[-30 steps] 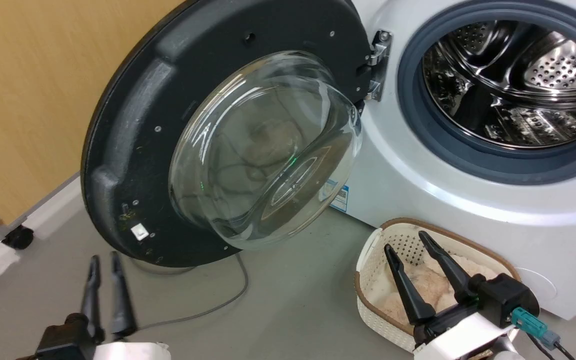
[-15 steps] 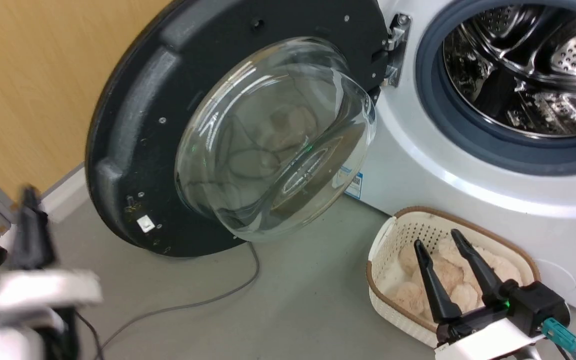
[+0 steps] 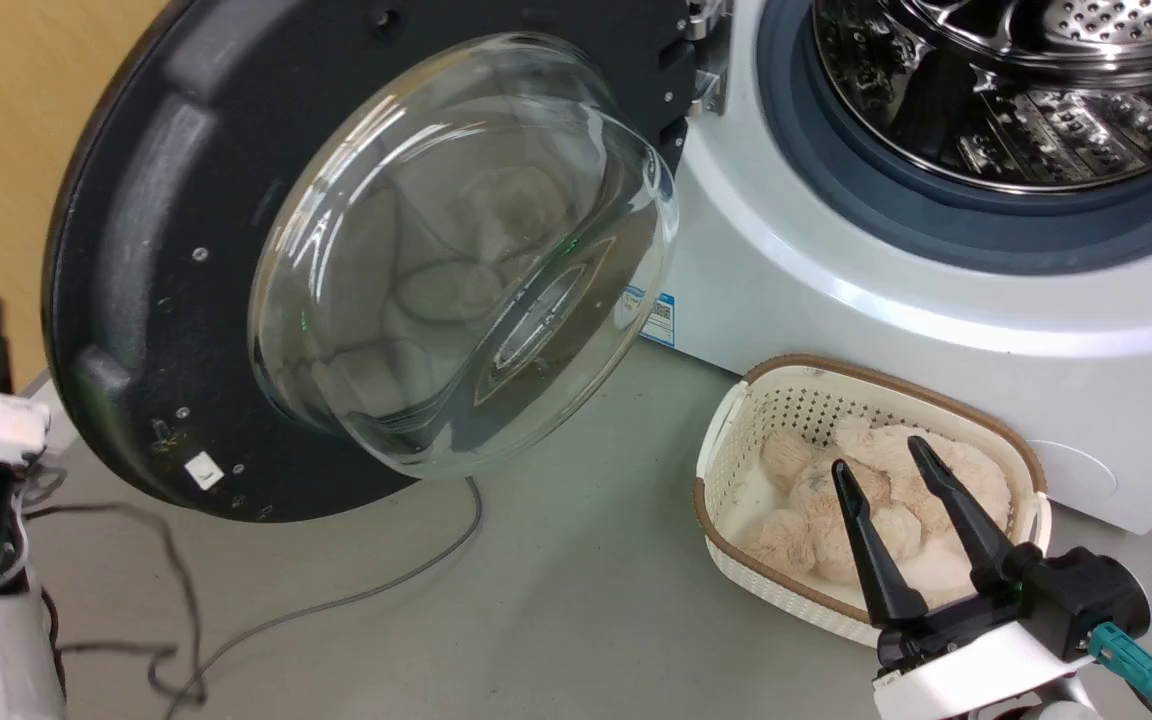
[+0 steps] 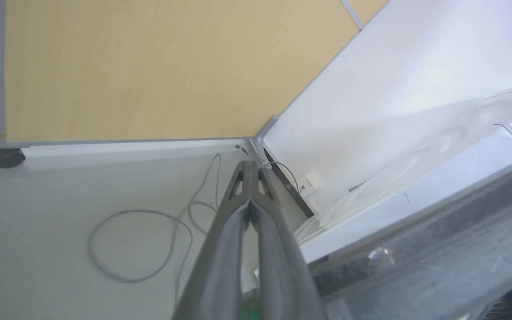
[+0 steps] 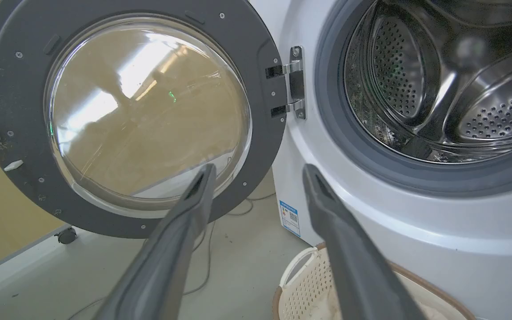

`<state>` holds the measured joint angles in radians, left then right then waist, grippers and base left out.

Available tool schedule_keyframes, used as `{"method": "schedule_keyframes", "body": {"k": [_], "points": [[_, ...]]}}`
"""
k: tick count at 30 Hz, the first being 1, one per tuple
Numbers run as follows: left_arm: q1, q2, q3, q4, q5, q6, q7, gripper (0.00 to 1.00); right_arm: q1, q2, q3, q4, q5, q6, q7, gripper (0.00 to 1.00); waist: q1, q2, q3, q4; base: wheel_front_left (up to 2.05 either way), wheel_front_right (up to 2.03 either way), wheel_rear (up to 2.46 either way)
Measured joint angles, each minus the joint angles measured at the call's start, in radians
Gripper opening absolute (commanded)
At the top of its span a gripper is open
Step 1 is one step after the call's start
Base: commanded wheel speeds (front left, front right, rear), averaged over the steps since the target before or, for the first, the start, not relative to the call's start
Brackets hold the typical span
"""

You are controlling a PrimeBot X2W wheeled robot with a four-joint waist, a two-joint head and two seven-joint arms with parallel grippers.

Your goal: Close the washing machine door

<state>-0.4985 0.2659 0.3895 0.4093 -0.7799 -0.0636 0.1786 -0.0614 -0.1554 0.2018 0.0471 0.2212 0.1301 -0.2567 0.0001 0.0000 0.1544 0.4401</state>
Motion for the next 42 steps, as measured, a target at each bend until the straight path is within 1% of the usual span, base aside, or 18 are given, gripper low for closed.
{"method": "schedule_keyframes", "body": {"k": [5,7,10,13,16,21,25,30,32,34,35,37,39,42], "points": [[-0.050,-0.017,0.041,0.024,-0.187,-0.004,0.204,0.00,-0.002,0.000,0.000,0.005,0.000,0.000,0.000,1.00,0.0000,0.0000,0.000,-0.006,0.00,0.00,0.00],[-0.052,-0.021,0.059,0.012,-0.258,-0.007,0.282,0.00,-0.005,0.001,0.000,0.008,0.000,0.000,0.000,1.00,0.0000,0.0000,-0.004,-0.006,0.00,0.00,0.00],[-0.049,-0.025,0.063,-0.026,-0.333,-0.007,0.400,0.00,-0.006,0.007,-0.001,0.014,0.000,0.000,0.000,1.00,0.0000,0.0000,-0.015,-0.007,0.00,0.00,0.00],[-0.020,-0.033,0.044,-0.086,-0.378,-0.011,0.499,0.00,-0.006,0.013,-0.007,0.023,0.000,0.000,-0.001,1.00,0.0000,0.0000,-0.029,-0.009,0.00,0.00,0.00],[0.049,-0.036,0.010,-0.146,-0.396,-0.017,0.592,0.00,-0.006,0.022,-0.016,0.029,0.000,0.000,-0.001,1.00,0.0000,0.0000,-0.047,-0.015,0.00,0.00,0.00],[0.167,-0.078,-0.030,-0.256,-0.466,-0.018,0.728,0.00,-0.002,0.035,-0.039,0.033,0.000,0.000,-0.001,1.00,0.0000,0.0000,-0.078,-0.035,0.00,0.00,0.00],[0.251,-0.125,-0.069,-0.367,-0.503,0.010,0.801,0.00,0.013,0.043,-0.063,0.032,0.000,0.000,-0.001,1.00,0.0000,0.0000,-0.094,-0.063,0.00,0.00,0.00],[0.346,-0.176,-0.128,-0.477,-0.538,0.052,0.845,0.00,0.018,0.050,-0.076,0.030,-0.002,0.000,-0.001,1.00,0.0000,0.0000,-0.101,-0.113,0.00,0.00,0.00],[0.376,-0.188,-0.150,-0.503,-0.555,0.057,0.845,0.00,0.018,0.051,-0.080,0.029,-0.003,0.000,-0.001,1.00,0.0000,0.0000,-0.100,-0.138,0.00,0.00,0.00],[0.398,-0.202,-0.174,-0.514,-0.579,0.073,0.809,0.00,0.017,0.053,-0.081,0.027,-0.003,0.000,-0.001,1.00,0.0000,0.0000,-0.098,-0.167,0.00,0.00,0.00],[0.409,-0.207,-0.198,-0.514,-0.590,0.074,0.794,0.00,0.017,0.053,-0.084,0.026,-0.003,0.000,-0.001,1.00,0.0000,0.0000,-0.097,-0.182,0.00,0.00,0.00],[0.440,-0.207,-0.241,-0.514,-0.602,0.069,0.754,0.00,0.016,0.054,-0.080,0.028,-0.003,0.000,-0.001,1.00,0.0000,0.0000,-0.094,-0.216,0.00,0.00,0.00],[0.470,-0.208,-0.297,-0.506,-0.641,0.067,0.700,0.00,0.016,0.055,-0.077,0.028,-0.003,0.000,-0.001,1.00,0.0000,0.0000,-0.091,-0.253,0.00,0.00,0.00],[0.490,-0.210,-0.384,-0.484,-0.676,0.046,0.630,0.00,0.016,0.055,-0.074,0.025,-0.003,0.000,-0.001,1.00,-0.0001,0.0000,-0.085,-0.313,0.00,0.00,0.00]]}}
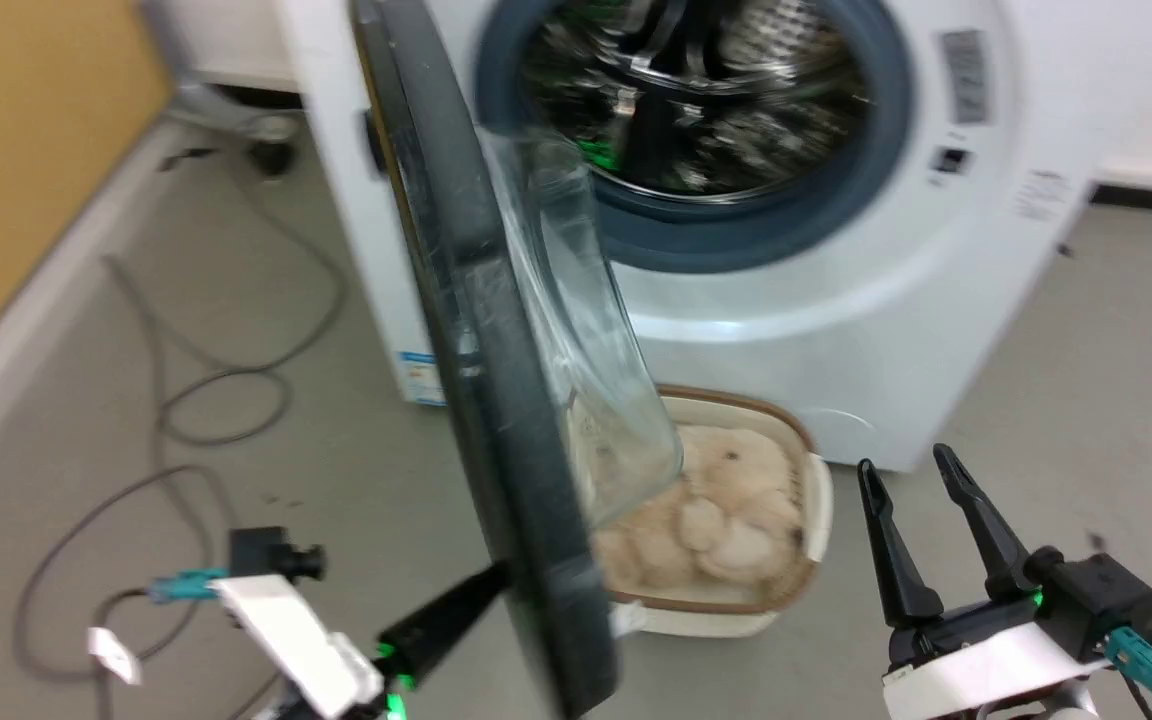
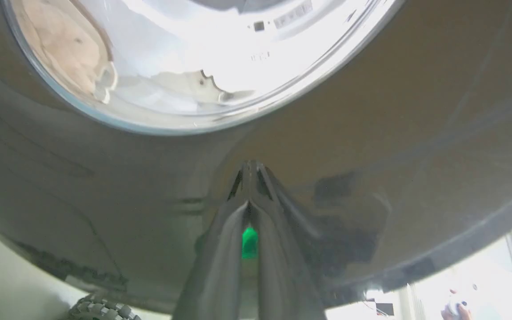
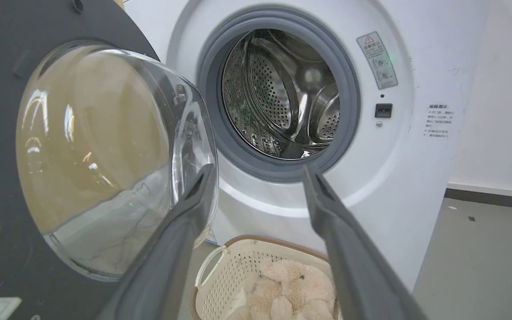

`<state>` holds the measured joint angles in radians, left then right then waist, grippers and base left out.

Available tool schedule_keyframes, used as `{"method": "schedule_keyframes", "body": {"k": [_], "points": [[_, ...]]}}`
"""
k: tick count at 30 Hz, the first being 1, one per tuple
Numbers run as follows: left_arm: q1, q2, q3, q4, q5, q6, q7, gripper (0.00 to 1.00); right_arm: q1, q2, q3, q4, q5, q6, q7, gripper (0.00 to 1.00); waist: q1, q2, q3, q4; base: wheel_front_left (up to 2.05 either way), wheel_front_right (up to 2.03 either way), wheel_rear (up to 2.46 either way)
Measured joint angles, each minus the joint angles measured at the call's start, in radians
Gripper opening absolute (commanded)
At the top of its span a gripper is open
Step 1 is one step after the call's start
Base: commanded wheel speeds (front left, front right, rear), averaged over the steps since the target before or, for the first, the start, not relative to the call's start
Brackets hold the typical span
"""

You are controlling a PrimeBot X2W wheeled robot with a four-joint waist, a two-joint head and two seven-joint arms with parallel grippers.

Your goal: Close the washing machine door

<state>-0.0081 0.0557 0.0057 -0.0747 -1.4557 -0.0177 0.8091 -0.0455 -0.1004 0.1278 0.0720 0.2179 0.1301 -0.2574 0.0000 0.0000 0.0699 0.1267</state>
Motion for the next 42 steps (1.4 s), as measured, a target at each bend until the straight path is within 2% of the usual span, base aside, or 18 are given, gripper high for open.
{"method": "schedule_keyframes", "body": {"k": [5,10,18,20,24,27,30,33,37,42], "points": [[-0.015,-0.004,-0.115,0.054,-0.047,-0.024,-0.135,0.00,-0.003,-0.001,0.006,-0.006,-0.001,0.000,0.000,1.00,0.0001,0.0001,0.020,-0.108,0.00,0.00,0.00],[-0.103,-0.003,-0.188,0.127,-0.064,-0.040,-0.275,0.00,-0.017,0.003,0.012,-0.012,-0.001,0.000,0.000,1.00,0.0001,0.0001,0.049,-0.225,0.00,0.00,0.00],[-0.315,-0.006,-0.252,0.270,-0.073,-0.055,-0.524,0.00,-0.024,0.019,0.017,-0.013,0.004,0.000,0.000,1.00,0.0000,0.0000,0.097,-0.413,0.00,0.00,0.00],[-0.408,-0.006,-0.262,0.340,-0.073,-0.056,-0.635,0.00,-0.023,0.026,0.020,-0.012,0.004,0.000,0.000,1.00,0.0000,0.0001,0.110,-0.472,0.00,0.00,0.00],[-0.503,-0.007,-0.283,0.416,-0.102,-0.062,-0.736,0.00,-0.022,0.033,0.024,-0.009,0.004,0.000,0.000,1.00,0.0000,0.0000,0.118,-0.526,0.00,0.00,0.00],[-0.517,-0.011,-0.306,0.451,-0.115,-0.077,-0.753,0.00,-0.016,0.034,0.016,-0.010,0.004,0.000,0.000,1.00,0.0000,0.0001,0.109,-0.529,0.00,0.00,0.00],[-0.505,-0.007,-0.321,0.457,-0.102,-0.095,-0.765,0.00,-0.006,0.035,0.011,-0.011,0.003,0.000,0.000,1.00,0.0000,0.0000,0.097,-0.504,0.00,0.00,0.00],[-0.458,0.021,-0.356,0.428,-0.054,-0.102,-0.768,0.00,-0.002,0.034,0.012,-0.013,0.003,0.000,0.000,1.00,0.0000,0.0000,0.082,-0.471,0.00,0.00,0.00],[-0.372,0.094,-0.428,0.353,0.088,-0.108,-0.833,0.00,0.004,0.025,0.009,-0.018,0.000,0.000,0.000,1.00,0.0000,0.0001,0.061,-0.417,0.00,0.00,0.00],[-0.302,0.214,-0.495,0.290,0.350,-0.108,-1.007,0.00,0.014,-0.003,0.016,-0.030,0.002,0.000,0.000,1.00,0.0000,0.0000,0.037,-0.340,0.00,0.00,0.00]]}}
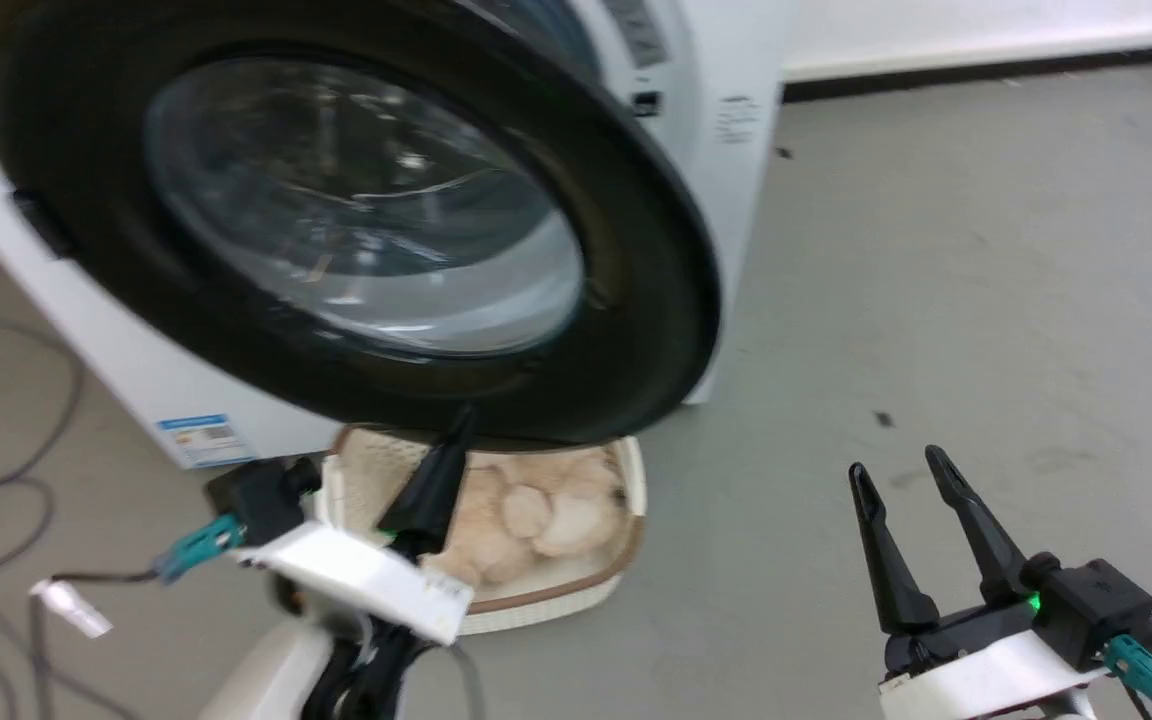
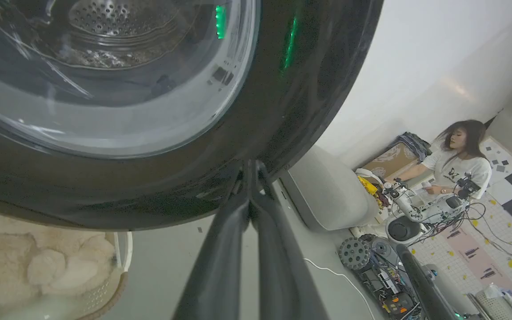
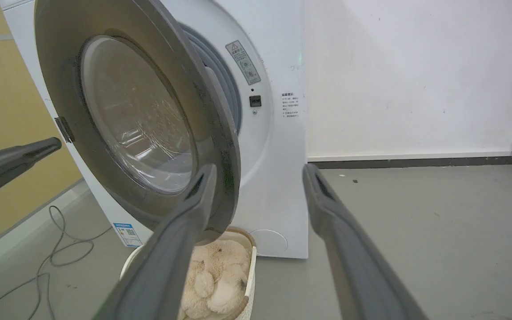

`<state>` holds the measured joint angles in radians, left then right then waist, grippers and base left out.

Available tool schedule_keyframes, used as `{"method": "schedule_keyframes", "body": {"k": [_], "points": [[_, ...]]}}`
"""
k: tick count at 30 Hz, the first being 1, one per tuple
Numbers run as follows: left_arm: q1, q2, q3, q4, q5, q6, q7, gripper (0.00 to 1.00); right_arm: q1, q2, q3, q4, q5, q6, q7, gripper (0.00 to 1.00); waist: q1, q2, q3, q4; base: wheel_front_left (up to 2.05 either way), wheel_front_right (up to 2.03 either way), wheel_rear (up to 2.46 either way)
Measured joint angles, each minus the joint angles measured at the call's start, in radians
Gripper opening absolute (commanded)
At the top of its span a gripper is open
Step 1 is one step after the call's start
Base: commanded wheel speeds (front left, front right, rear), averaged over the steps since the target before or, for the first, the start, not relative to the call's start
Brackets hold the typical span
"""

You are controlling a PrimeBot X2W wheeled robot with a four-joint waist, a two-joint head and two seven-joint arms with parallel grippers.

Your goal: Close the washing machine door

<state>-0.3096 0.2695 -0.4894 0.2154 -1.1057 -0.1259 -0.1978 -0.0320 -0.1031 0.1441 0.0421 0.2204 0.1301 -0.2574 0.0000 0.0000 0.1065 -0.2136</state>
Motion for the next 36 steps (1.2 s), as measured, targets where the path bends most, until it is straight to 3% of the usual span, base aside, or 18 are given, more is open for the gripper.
{"method": "schedule_keyframes", "body": {"k": [2,5,8,12,13,14,15,19,20,22,36], "points": [[0.021,0.033,0.007,-0.013,0.117,0.020,-0.043,0.00,0.002,-0.011,-0.001,-0.005,0.001,0.000,0.000,1.00,0.0000,0.0000,-0.008,0.033,0.00,0.00,0.00],[0.054,0.058,0.060,-0.067,0.310,0.086,-0.058,0.00,0.003,-0.024,-0.001,-0.011,0.001,0.000,0.000,1.00,0.0000,0.0000,-0.018,0.082,0.00,0.00,0.00],[0.109,0.026,0.176,-0.176,0.475,0.142,-0.060,0.00,0.003,-0.031,0.002,-0.016,0.002,0.000,0.000,1.00,0.0000,0.0000,-0.027,0.129,0.00,0.00,0.00],[0.211,-0.030,0.278,-0.284,0.667,0.176,-0.060,0.00,0.002,-0.045,0.015,-0.014,0.003,0.000,0.000,1.00,0.0000,0.0000,-0.034,0.184,0.00,0.00,0.00],[0.233,-0.040,0.293,-0.298,0.709,0.177,-0.060,0.25,0.002,-0.049,0.020,-0.010,0.003,0.000,0.000,1.00,0.0000,0.0000,-0.035,0.196,0.00,0.00,0.00],[0.254,-0.047,0.302,-0.304,0.745,0.177,-0.060,0.78,0.001,-0.054,0.024,-0.007,0.004,0.000,0.000,1.00,0.0000,0.0000,-0.036,0.208,0.00,0.00,0.00],[0.274,-0.058,0.311,-0.302,0.767,0.176,-0.060,1.00,0.001,-0.058,0.027,-0.005,0.006,0.000,0.000,1.00,0.0000,0.0000,-0.037,0.219,0.00,0.00,0.00],[0.329,-0.090,0.311,-0.281,0.847,0.161,-0.060,1.00,-0.007,-0.077,0.049,0.017,0.019,0.000,0.000,1.00,-0.0001,0.0000,-0.039,0.262,0.00,0.00,0.00],[0.335,-0.097,0.309,-0.278,0.867,0.159,-0.060,1.00,-0.014,-0.088,0.062,0.029,0.023,0.000,0.000,0.49,0.0000,0.0000,-0.038,0.271,0.00,0.00,0.00],[0.337,-0.109,0.306,-0.271,0.896,0.150,-0.060,1.00,-0.034,-0.110,0.077,0.051,0.028,0.000,0.001,0.00,0.0000,0.0000,-0.032,0.289,0.00,0.00,0.00],[0.275,-0.193,0.306,-0.254,0.963,0.095,-0.060,1.00,-0.320,-0.262,0.056,0.181,0.142,0.000,0.088,0.00,0.0000,0.0000,0.105,0.399,0.00,0.00,0.00]]}}
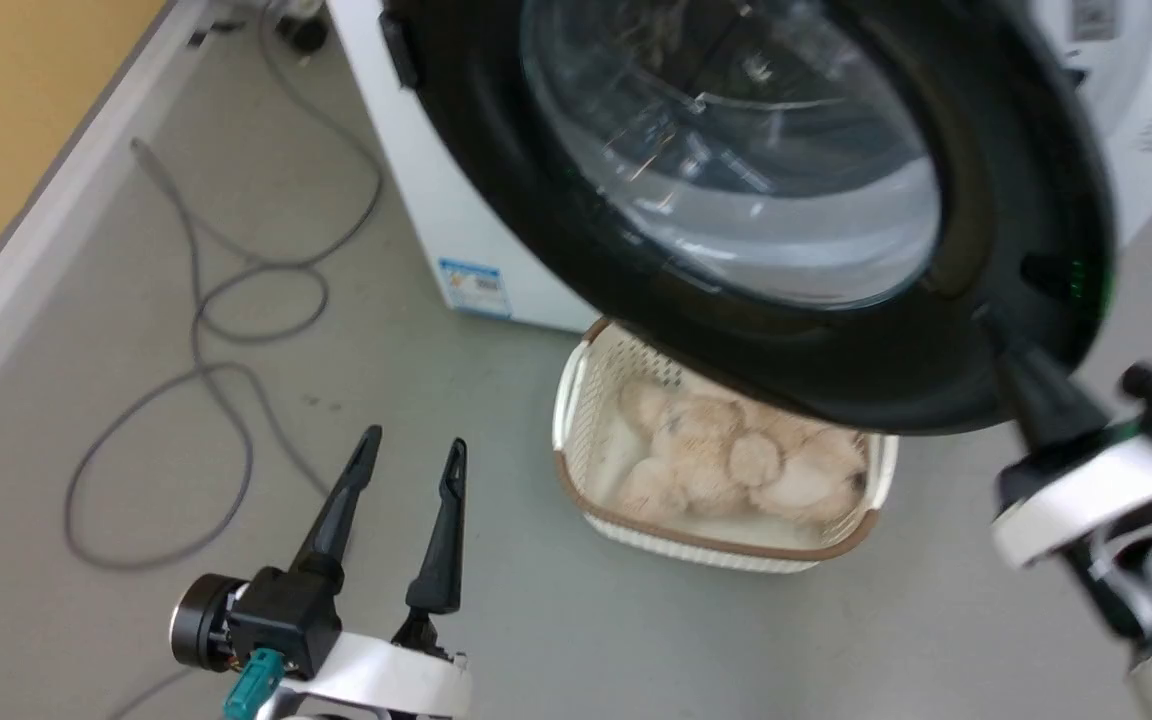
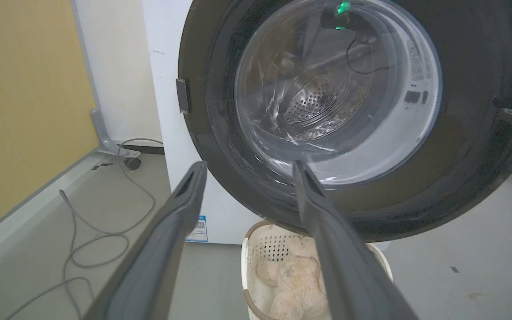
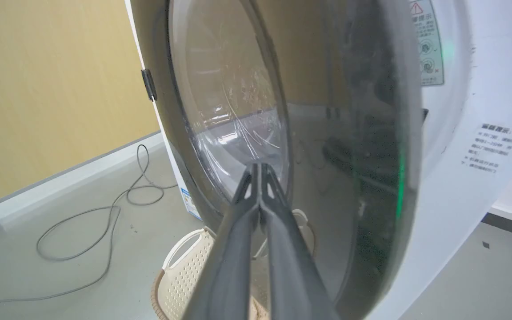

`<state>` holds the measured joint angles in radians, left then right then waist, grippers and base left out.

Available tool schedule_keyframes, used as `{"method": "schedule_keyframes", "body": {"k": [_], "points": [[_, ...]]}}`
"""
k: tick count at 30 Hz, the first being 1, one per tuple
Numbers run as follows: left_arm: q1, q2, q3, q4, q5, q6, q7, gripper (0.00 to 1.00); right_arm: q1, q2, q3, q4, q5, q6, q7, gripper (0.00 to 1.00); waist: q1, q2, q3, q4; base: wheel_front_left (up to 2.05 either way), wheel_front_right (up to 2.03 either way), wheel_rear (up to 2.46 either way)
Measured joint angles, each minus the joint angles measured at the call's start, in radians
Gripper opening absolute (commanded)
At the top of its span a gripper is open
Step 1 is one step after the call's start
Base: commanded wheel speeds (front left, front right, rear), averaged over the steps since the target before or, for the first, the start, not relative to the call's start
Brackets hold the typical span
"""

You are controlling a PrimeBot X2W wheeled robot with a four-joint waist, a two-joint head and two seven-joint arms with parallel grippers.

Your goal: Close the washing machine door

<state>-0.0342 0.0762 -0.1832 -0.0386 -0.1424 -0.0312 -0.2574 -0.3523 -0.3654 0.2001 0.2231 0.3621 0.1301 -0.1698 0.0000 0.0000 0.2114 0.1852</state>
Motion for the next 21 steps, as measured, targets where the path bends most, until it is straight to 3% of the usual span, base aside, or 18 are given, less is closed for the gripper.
{"method": "schedule_keyframes", "body": {"k": [10,21], "points": [[-0.039,-0.021,0.006,-0.001,-0.001,-0.015,0.000,1.00,-0.187,-0.093,-0.098,0.174,0.087,0.002,0.056,0.00,0.0000,0.0000,0.091,0.070,0.00,0.00,0.00],[-0.075,-0.024,-0.003,-0.003,-0.021,-0.012,0.000,1.00,-0.417,-0.144,-0.143,0.361,0.107,0.002,0.126,0.00,0.0001,0.0000,0.154,0.103,0.00,0.00,0.00]]}}
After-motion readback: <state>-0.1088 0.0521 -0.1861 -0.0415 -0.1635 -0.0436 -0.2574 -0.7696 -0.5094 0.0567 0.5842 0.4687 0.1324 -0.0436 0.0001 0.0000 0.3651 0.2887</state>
